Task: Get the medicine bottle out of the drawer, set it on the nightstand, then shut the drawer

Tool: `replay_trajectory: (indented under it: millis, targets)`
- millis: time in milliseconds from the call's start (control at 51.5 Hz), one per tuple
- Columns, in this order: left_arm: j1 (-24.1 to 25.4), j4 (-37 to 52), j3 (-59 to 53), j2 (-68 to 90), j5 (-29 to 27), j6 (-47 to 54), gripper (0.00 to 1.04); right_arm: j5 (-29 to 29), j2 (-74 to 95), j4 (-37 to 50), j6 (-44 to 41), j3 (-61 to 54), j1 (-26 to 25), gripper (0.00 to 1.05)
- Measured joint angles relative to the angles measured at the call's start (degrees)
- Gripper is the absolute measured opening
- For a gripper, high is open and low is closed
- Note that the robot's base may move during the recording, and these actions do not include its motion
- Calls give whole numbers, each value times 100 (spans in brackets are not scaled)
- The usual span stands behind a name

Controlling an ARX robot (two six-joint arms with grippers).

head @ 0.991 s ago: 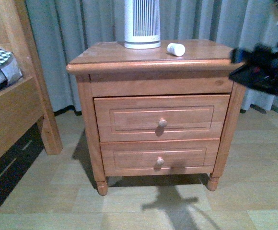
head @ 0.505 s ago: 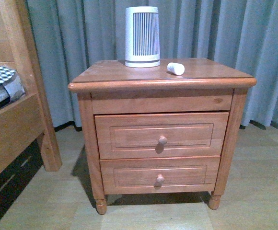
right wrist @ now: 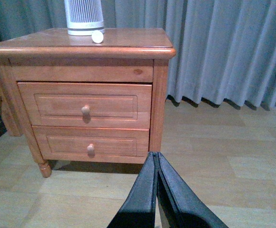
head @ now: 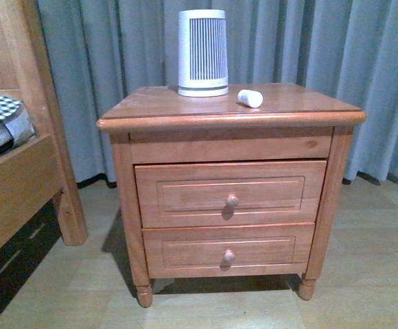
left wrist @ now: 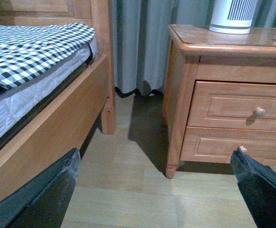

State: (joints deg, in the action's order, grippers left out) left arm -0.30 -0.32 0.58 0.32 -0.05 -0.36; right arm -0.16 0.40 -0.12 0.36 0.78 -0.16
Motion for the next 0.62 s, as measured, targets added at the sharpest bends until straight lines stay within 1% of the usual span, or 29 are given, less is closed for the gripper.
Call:
replay_trajectory:
  millis: [39,97,311,330,583,603,622]
  targets:
    - [0,0,0,-2,2,0,98,0,-2,0,-9,0,0,4]
    - [0,0,0,0,2,0,98,-2,-2,0,-9,0,0,12]
    - [0,0,0,0,2,0,98,-2,-2,0,-9,0,0,50]
    - [0,0,0,-2,2,0,98,-2,-2,0,-9,0,0,52]
    - [0,0,0,-2,2,0,98,0,-2,0,-9,0,0,95]
    - [0,0,0,0,2,0,98,-2,-2,0,-9,0,0,98]
    - [0,0,0,0,2,0,98,-2,-2,0,-9,0,0,99]
